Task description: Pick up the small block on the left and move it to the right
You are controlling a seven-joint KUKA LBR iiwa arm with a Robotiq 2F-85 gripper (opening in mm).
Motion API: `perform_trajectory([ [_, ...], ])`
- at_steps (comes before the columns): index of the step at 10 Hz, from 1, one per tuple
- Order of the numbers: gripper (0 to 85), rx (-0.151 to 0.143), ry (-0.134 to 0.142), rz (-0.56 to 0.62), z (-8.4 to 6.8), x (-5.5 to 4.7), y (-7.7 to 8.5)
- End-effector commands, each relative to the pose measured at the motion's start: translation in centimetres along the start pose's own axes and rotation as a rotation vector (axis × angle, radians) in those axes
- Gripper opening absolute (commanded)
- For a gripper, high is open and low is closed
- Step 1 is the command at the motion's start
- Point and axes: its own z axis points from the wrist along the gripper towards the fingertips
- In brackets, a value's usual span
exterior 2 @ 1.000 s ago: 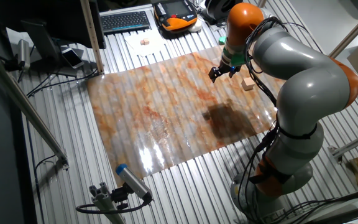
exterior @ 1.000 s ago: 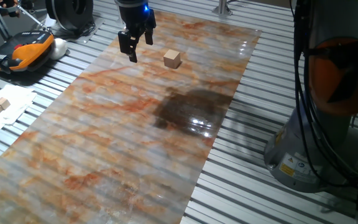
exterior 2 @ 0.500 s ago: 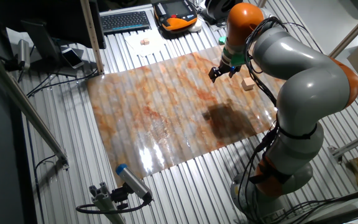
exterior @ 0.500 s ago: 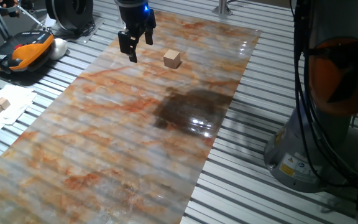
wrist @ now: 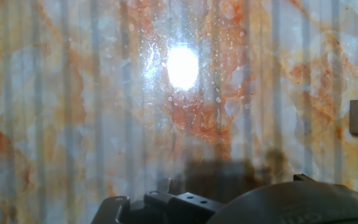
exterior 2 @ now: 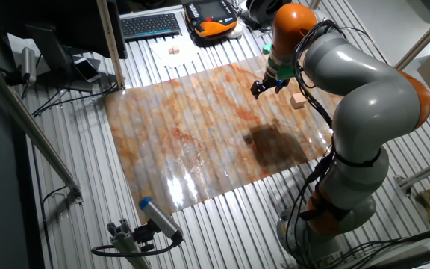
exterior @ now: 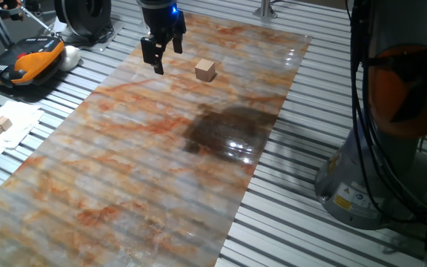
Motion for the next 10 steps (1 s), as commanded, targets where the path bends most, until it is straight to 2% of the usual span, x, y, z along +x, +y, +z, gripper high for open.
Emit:
perform_trajectory([
  [1,0.0,0.000,-0.089,0.195,-0.01,-0.01,0.00],
  [10,0.0,0.006,-0.085,0.200,-0.41,-0.02,0.30],
])
